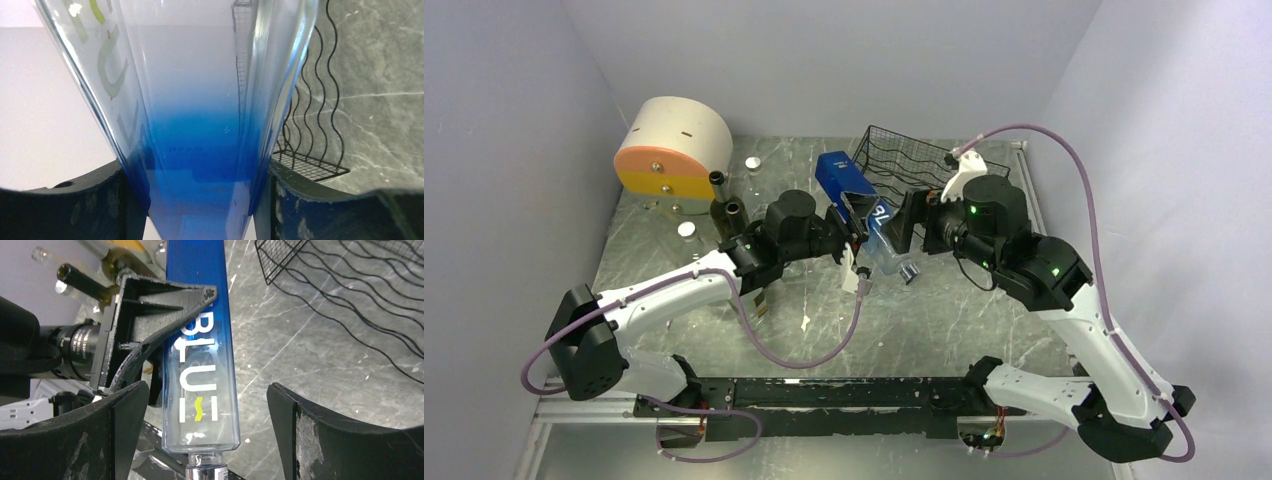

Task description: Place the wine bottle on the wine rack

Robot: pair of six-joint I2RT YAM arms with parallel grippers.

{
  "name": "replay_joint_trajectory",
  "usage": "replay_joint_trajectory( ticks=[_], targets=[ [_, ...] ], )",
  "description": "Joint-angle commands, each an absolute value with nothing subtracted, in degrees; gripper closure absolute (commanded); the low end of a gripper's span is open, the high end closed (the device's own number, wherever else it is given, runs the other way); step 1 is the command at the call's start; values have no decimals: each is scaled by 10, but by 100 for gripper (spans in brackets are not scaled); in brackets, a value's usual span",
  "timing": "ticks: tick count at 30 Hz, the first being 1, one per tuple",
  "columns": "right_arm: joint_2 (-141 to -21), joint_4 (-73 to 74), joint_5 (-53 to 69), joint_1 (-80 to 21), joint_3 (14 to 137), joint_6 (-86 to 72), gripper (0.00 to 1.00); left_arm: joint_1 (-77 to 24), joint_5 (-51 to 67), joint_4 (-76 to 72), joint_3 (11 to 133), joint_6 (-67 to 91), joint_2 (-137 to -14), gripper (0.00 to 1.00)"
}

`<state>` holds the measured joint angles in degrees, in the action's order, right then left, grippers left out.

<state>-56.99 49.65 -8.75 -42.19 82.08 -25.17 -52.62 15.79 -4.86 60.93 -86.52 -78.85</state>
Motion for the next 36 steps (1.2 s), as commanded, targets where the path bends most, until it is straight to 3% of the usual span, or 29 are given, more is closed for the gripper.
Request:
replay_joint_trajectory(
  ticks=[1,12,21,28,32,36],
  targets=[
    [-567,495,-43,-422,796,-241,7,-532,146,-177,623,-961,-752,93],
    [-586,475,-35,-422,739,-240,8,-537,146,-166,625,-983,-752,93],
    [-620,453,-35,-422,728,-219,24,-551,116,-167,615,-1014,-752,93],
    [-624,435,-45,-422,712,-216,20,-553,121,-163,618,-997,-747,93],
    [-616,426,-59,-422,703,-217,33,-553,116,-132,637,-972,-747,93],
    [-597,408,-67,-422,695,-217,57,-553,108,-90,662,-939,-753,93]
  ],
)
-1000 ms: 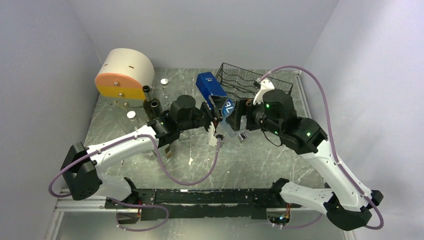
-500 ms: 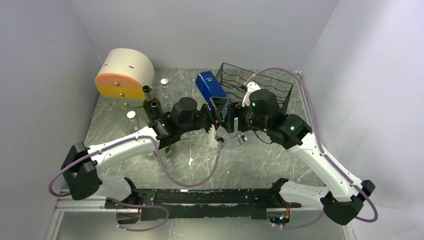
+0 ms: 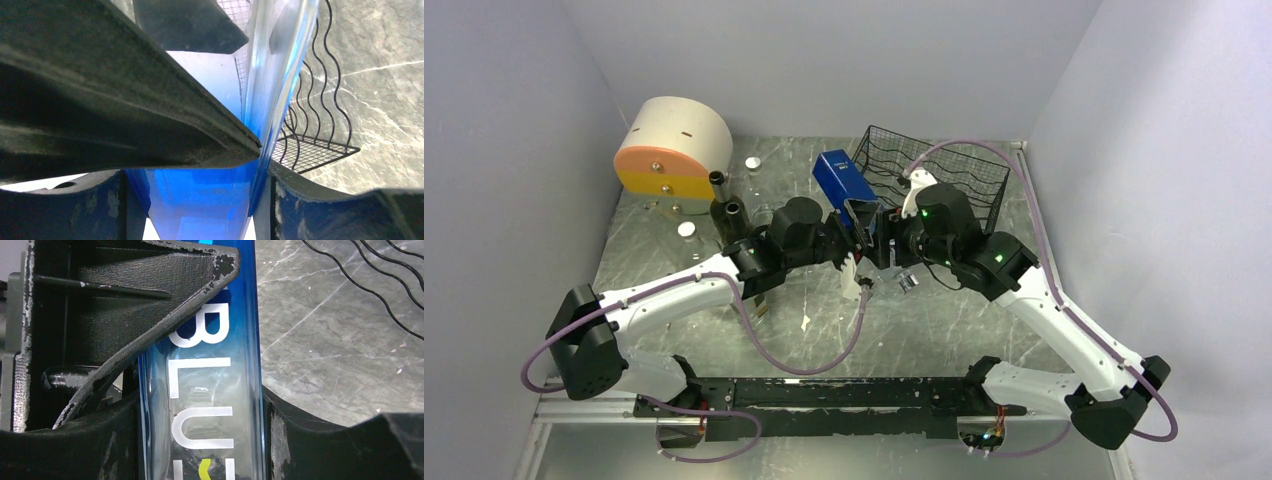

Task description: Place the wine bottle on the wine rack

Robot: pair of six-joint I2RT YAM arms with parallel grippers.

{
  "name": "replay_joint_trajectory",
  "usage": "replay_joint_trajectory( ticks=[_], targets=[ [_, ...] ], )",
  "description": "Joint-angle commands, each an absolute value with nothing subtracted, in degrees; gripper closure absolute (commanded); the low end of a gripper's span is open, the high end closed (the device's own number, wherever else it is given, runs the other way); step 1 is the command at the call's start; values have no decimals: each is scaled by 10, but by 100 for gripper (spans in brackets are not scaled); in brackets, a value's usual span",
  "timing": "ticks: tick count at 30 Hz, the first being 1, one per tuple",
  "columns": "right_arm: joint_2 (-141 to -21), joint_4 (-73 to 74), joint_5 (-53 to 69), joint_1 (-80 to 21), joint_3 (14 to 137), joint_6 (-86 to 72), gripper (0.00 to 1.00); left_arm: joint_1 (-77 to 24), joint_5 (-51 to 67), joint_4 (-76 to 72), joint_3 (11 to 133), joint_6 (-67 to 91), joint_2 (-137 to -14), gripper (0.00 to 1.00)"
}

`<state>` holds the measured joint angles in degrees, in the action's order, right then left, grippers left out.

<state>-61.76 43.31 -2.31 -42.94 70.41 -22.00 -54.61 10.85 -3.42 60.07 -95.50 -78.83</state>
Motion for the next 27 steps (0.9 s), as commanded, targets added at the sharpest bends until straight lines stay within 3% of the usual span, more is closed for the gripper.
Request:
replay_joint_trajectory(
  ticks=[1,6,10,16,27],
  targets=[
    [-593,405,-69,-423,696,-218,61,-553,105,-83,669,-931,-756,93],
    [-591,411,-93,-422,711,-220,82,-553,92,-57,698,-879,-767,90],
    [-581,409,-120,-422,716,-225,98,-553,93,-37,708,-823,-768,64],
    [-552,388,-162,-422,718,-245,100,-554,95,-44,705,-746,-769,16],
    [-538,404,-217,-423,714,-279,100,-555,131,-59,730,-520,-739,16]
  ],
)
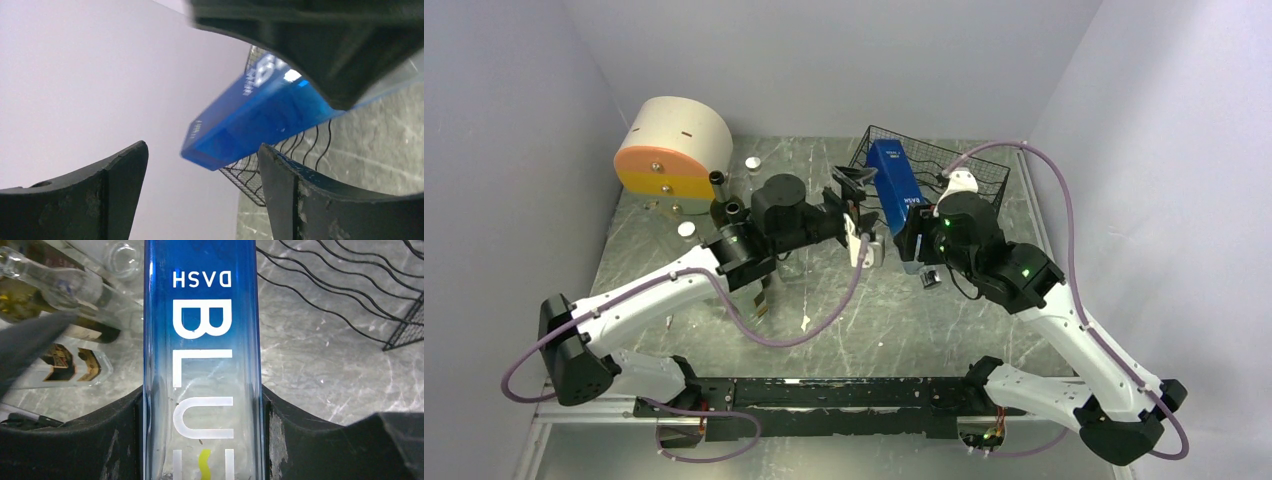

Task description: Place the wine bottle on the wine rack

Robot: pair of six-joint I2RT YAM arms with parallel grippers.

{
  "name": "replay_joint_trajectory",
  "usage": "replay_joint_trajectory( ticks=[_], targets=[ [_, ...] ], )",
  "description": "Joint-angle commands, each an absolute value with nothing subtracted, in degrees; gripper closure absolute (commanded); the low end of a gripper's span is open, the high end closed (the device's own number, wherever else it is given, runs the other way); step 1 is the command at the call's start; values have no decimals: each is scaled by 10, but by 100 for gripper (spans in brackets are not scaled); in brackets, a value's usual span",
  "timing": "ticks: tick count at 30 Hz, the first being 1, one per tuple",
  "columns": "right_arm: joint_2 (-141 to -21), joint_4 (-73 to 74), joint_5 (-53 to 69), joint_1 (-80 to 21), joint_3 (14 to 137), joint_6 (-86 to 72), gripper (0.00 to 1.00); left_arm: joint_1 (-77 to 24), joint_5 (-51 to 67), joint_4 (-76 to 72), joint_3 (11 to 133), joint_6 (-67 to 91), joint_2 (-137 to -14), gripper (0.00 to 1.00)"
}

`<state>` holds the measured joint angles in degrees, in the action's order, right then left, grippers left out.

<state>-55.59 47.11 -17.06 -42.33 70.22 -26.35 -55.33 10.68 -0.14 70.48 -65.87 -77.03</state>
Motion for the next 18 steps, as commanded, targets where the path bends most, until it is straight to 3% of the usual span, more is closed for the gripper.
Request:
replay_joint_trajectory(
  ticks=[1,4,9,18],
  targets=[
    [-538,405,-214,-422,711,-279,100,-555,131,-81,728,-484,-732,16],
    [-533,394,-203,-422,688,-275,100,-555,98,-178,691,-364,-704,16],
    [-533,344,-147,-422,626,-258,100,-555,-23,-283,606,-133,-635,2],
    [-578,217,-112,-422,500,-272,100,-555,-95,-83,623,65,-575,2]
  ],
)
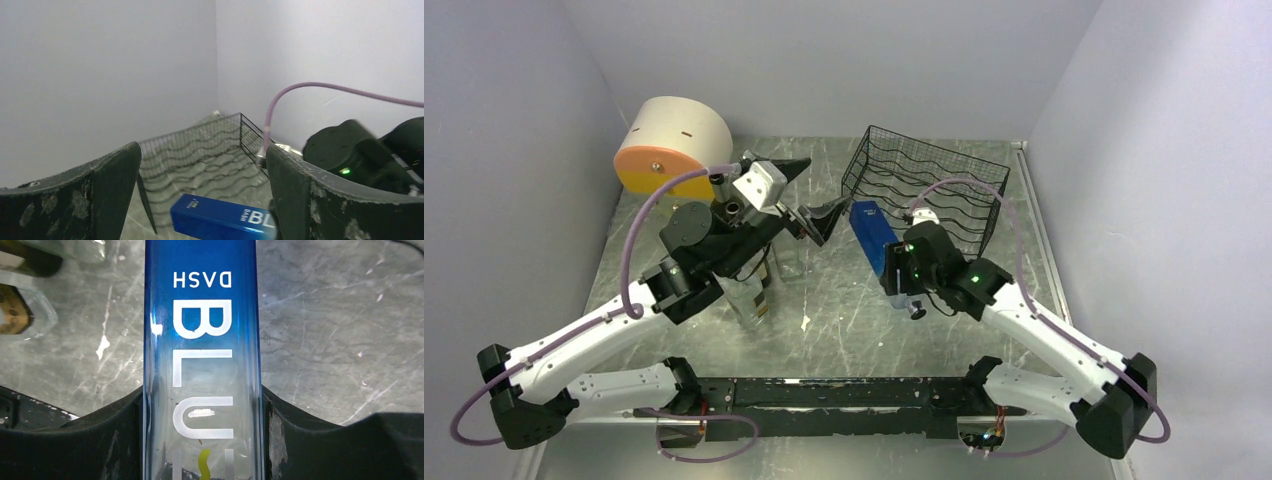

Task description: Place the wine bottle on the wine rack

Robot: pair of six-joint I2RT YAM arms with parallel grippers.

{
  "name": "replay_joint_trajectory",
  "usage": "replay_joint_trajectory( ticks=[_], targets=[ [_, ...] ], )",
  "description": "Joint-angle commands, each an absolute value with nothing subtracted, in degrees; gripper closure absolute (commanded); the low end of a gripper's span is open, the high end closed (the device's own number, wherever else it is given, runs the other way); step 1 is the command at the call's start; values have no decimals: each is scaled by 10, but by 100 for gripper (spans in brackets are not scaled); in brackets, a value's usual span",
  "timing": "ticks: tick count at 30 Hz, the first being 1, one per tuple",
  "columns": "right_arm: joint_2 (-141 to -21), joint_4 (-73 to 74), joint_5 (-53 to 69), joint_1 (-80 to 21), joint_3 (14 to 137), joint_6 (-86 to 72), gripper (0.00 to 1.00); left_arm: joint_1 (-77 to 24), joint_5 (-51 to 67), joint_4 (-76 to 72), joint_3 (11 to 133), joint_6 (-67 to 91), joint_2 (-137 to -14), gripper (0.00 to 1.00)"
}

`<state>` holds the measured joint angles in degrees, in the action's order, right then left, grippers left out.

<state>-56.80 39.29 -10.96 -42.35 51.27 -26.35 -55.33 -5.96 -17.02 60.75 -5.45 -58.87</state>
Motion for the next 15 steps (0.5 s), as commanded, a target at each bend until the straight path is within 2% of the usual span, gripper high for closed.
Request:
replay_joint_trajectory(
  ticks=[1,9,15],
  targets=[
    [-589,201,-113,-422,493,-278,100,-555,-94,-62,624,75,-570,1],
    [-676,65,-149,-422,452,-315,100,-555,-90,10,624,97,-542,1],
    [-721,51,-171,-421,472,-330,100,-555,-99,32,624,93,-527,0]
  ],
)
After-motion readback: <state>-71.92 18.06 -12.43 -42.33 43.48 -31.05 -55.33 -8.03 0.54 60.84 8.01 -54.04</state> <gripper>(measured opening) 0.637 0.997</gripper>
